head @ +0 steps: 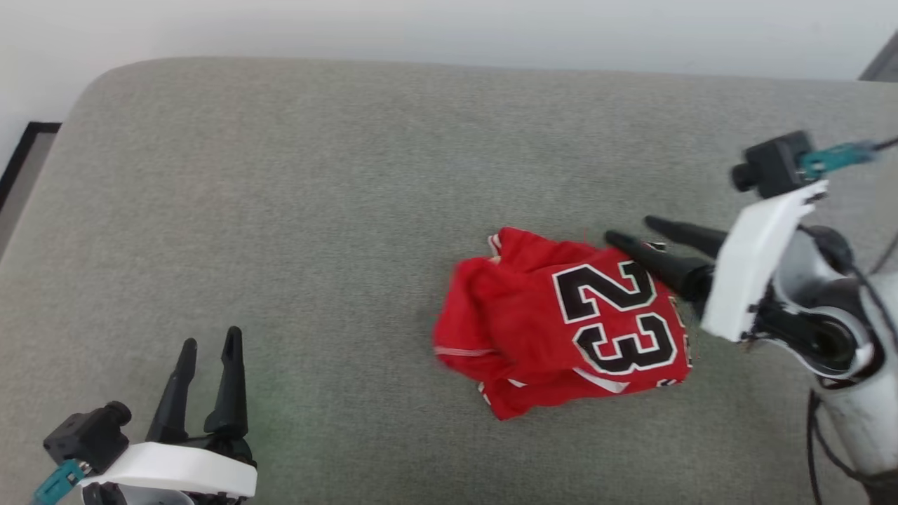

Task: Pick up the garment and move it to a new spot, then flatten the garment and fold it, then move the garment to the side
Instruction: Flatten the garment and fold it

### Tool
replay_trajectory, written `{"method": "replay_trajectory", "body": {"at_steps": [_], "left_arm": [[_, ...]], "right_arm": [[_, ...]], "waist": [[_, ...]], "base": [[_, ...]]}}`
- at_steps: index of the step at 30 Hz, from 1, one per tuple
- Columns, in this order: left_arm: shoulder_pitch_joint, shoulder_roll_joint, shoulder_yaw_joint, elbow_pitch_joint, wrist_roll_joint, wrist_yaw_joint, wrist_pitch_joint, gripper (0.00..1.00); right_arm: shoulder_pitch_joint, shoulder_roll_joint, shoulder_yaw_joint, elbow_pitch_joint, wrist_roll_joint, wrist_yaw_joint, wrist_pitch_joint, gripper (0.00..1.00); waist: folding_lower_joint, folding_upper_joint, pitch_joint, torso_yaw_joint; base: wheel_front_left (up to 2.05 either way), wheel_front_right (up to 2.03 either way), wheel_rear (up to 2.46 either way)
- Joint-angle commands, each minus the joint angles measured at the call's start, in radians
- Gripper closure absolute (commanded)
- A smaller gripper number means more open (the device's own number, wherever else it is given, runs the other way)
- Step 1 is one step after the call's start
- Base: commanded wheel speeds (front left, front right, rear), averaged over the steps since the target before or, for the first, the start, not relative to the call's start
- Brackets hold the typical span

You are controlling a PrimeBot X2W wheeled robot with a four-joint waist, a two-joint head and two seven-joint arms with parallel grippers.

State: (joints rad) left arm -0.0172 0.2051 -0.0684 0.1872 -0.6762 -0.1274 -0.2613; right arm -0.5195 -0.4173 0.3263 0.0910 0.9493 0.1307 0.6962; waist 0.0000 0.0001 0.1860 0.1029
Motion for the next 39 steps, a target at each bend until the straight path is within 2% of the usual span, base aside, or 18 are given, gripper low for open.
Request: {"method": "replay_trajectory", "body": {"at_steps": [1,8,14,26,33,39], "left_arm": [[0.002,0.008,0.004,-0.001,0.006,-0.003,-0.005,0.00],[0.010,0.016,0.016,-0.007,0.016,-0.003,-0.005,0.00],[0.018,0.023,0.034,-0.012,0.027,-0.003,-0.005,0.00],[0.063,0.030,0.086,-0.018,0.069,-0.003,-0.005,0.00],[0.091,0.027,0.112,-0.026,0.107,-0.003,-0.005,0.00],[0.123,0.018,0.135,-0.036,0.143,-0.003,-0.005,0.00]], "right_arm": [[0.016,-0.007,-0.009,-0.008,-0.005,0.000,-0.018,0.00],[0.080,-0.043,-0.084,-0.035,-0.035,0.000,-0.183,0.00],[0.135,-0.083,-0.083,-0.038,-0.088,0.000,-0.381,0.00],[0.250,-0.109,-0.071,0.101,-0.209,0.000,-0.777,0.00],[0.298,-0.114,-0.051,0.172,-0.269,0.000,-0.914,0.00],[0.350,-0.093,-0.061,0.228,-0.295,0.000,-0.957,0.00]], "waist": [[0.0000,-0.0001,-0.002,-0.012],[0.0000,-0.0001,-0.010,-0.056],[0.0000,-0.0001,-0.019,-0.089],[0.0000,-0.0001,-0.075,-0.143],[0.0000,-0.0001,-0.109,-0.156],[0.0000,-0.0001,-0.146,-0.158]], "base": [[0.00,0.00,0.00],[0.00,0.00,0.00],[0.00,0.00,0.00],[0.00,0.00,0.00],[0.00,0.00,0.00],[0.00,0.00,0.00]]}}
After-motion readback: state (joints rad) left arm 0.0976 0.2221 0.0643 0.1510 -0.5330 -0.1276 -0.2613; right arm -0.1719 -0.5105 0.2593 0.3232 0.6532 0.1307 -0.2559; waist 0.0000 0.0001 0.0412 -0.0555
